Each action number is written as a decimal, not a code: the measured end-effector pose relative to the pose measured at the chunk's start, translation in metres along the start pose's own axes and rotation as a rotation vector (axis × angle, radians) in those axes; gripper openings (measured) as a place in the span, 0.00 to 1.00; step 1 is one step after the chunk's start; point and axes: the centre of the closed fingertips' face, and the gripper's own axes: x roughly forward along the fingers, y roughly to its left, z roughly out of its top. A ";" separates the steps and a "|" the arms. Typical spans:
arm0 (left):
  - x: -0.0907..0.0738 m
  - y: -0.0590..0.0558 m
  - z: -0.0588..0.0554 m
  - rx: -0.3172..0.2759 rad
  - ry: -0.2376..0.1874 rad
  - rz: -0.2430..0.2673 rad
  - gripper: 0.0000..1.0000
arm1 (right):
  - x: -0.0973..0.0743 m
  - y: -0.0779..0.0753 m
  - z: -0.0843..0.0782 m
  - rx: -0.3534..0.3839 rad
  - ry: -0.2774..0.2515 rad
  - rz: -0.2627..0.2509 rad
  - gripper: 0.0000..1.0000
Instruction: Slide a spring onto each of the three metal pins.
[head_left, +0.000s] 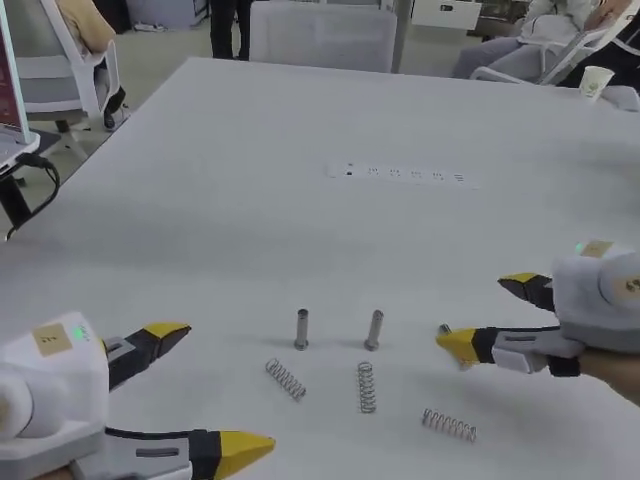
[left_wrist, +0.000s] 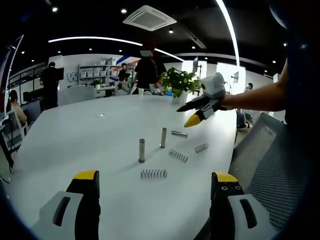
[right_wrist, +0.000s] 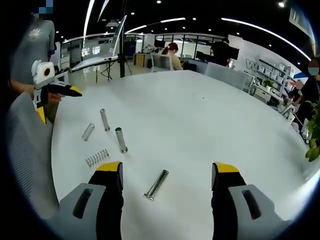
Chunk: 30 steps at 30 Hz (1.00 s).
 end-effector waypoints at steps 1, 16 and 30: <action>0.000 0.000 0.000 0.000 0.001 0.000 0.90 | 0.001 0.000 0.000 -0.002 0.002 0.000 0.72; 0.001 0.001 0.000 0.009 0.002 -0.001 0.90 | 0.022 -0.011 -0.016 0.047 0.128 -0.023 0.61; 0.001 0.003 0.000 0.006 -0.003 -0.001 0.89 | 0.032 -0.003 -0.030 0.078 0.228 -0.028 0.38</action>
